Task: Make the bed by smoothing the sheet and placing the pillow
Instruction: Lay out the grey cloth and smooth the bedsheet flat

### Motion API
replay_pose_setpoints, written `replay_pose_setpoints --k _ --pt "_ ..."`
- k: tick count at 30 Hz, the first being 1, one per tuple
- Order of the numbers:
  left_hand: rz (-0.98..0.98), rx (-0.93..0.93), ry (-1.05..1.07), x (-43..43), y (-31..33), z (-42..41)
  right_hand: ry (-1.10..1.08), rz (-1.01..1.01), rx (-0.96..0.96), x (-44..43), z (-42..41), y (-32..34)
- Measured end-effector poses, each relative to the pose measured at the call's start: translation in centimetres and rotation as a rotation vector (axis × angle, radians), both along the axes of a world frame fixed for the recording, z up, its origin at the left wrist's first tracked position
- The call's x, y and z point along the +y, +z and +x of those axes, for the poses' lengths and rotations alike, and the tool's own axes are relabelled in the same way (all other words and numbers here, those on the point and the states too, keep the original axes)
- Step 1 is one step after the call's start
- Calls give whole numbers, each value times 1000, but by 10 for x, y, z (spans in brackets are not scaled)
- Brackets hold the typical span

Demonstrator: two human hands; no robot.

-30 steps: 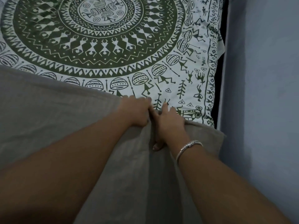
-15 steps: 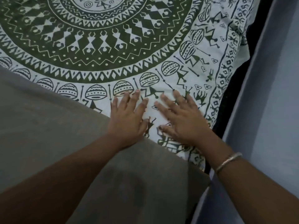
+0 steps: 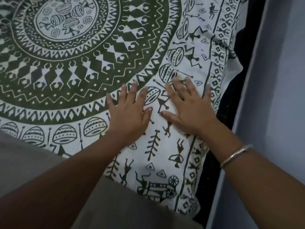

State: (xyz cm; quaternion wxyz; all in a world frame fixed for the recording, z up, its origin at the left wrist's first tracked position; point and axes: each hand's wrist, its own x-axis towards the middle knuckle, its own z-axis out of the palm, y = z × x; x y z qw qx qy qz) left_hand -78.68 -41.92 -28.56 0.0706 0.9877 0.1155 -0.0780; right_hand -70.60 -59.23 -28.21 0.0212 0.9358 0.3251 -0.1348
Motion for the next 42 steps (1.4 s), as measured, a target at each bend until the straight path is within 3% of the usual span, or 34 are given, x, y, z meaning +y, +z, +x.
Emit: replay_pose_setpoints --k 2,4,6,10,13,16,19,23,36,42 --pt "-11 -16 49 -2 -1 24 -92 -12 -52 11 12 8" --pt "-2 -16 101 -3 -2 46 -1 30 -105 29 15 13" --pt "14 13 101 -2 -1 62 100 104 -30 46 16 11" --pt "43 -7 42 13 3 69 -6 132 70 67 26 16" --pt "83 -35 127 36 5 64 -27 26 2 88 30 28" --pt "59 59 213 57 5 61 -21 -120 -79 112 33 34" --pt "36 122 198 65 6 64 -101 -47 -113 116 34 25" --pt "78 169 183 59 8 68 -138 70 33 103 27 0" --pt "-28 517 -79 96 32 78 -130 -145 152 114 33 4" --pt "91 401 -80 87 17 63 -94 -190 103 115 35 -6"
